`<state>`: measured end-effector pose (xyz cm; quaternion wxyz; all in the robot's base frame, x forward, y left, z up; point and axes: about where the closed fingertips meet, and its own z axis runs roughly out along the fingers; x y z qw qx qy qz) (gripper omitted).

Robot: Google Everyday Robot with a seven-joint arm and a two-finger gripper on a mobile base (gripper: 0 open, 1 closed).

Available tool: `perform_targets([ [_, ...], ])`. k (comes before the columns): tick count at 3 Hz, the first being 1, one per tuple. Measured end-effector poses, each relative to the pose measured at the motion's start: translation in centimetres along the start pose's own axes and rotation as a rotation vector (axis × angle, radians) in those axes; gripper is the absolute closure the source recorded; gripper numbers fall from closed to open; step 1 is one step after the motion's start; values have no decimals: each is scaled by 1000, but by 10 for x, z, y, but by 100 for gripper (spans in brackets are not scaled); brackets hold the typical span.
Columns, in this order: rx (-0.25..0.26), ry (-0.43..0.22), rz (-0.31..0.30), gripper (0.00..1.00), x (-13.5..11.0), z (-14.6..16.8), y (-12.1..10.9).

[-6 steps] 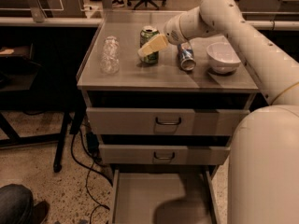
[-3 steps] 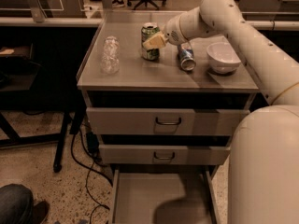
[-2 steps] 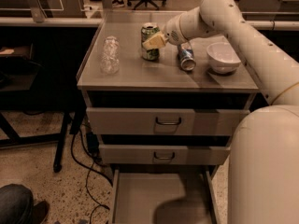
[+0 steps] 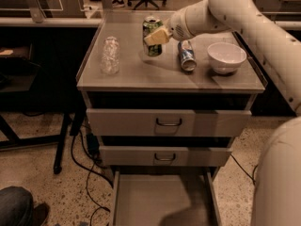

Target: Place green can into bottom drawer

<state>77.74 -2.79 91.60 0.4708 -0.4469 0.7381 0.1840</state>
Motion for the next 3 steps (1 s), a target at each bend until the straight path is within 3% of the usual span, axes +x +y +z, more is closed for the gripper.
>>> perform_targets([
  [1, -32, 4, 17, 100, -6, -46, 47],
  [3, -40, 19, -1, 100, -6, -55, 60],
])
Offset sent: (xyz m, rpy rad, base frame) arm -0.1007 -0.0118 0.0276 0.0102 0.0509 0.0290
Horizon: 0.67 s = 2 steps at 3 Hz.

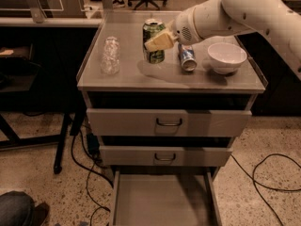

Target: Place green can into bottom drawer

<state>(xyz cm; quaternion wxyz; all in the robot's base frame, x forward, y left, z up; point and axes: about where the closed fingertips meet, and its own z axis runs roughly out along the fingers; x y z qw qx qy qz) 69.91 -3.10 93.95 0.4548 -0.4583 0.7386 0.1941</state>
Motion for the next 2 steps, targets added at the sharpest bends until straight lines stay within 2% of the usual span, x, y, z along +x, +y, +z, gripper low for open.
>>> perform_targets([
  [1, -7, 3, 4, 100, 1, -26, 35],
  [2, -26, 43, 41, 100, 28, -43, 75],
])
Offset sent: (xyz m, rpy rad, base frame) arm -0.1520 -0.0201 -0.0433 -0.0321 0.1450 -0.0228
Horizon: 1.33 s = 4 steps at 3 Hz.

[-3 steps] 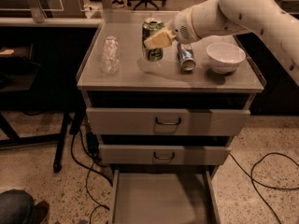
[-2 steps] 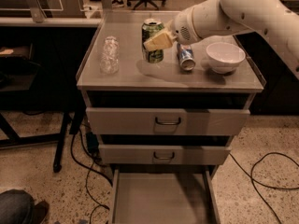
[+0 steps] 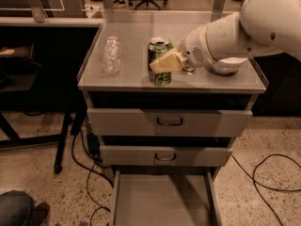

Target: Place green can into bottom drawer

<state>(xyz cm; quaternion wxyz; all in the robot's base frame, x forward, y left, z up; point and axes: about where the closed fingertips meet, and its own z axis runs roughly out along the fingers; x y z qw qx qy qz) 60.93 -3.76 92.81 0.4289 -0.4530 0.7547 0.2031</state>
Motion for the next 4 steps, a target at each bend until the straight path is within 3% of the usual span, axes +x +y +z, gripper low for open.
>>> perform_targets([
  [1, -35, 69, 63, 100, 46, -15, 32],
  [2, -35, 61, 52, 100, 43, -15, 32],
  [3, -39, 81, 129, 100, 82, -6, 40],
  [4, -41, 118, 300, 100, 168, 13, 56],
])
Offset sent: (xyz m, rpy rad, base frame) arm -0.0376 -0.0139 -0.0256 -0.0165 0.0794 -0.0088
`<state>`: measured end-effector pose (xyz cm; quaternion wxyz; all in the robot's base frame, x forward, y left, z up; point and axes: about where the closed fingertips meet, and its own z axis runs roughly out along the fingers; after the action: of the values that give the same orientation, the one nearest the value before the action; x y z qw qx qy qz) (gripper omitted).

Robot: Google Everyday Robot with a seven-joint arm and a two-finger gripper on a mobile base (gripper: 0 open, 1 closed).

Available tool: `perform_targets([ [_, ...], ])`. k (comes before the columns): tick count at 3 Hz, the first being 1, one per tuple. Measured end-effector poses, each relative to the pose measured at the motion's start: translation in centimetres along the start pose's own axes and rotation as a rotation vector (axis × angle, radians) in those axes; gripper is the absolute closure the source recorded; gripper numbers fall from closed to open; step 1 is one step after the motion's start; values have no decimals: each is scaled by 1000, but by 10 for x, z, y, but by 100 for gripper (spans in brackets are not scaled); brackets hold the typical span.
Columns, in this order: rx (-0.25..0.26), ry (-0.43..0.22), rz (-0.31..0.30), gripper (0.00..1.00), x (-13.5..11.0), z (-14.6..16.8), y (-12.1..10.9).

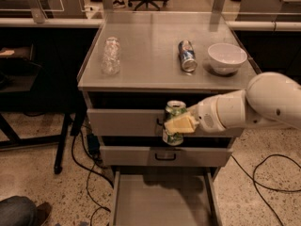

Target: Place green can into bottom drawer

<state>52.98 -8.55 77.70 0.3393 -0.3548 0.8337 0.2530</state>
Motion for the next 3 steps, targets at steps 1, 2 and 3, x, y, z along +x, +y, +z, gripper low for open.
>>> perform_targets([
  [1, -15, 22, 85, 100, 46, 18, -2],
  [2, -17, 24, 86, 100, 47, 19, -1],
  [3, -31, 20, 125, 100, 60, 24, 3],
])
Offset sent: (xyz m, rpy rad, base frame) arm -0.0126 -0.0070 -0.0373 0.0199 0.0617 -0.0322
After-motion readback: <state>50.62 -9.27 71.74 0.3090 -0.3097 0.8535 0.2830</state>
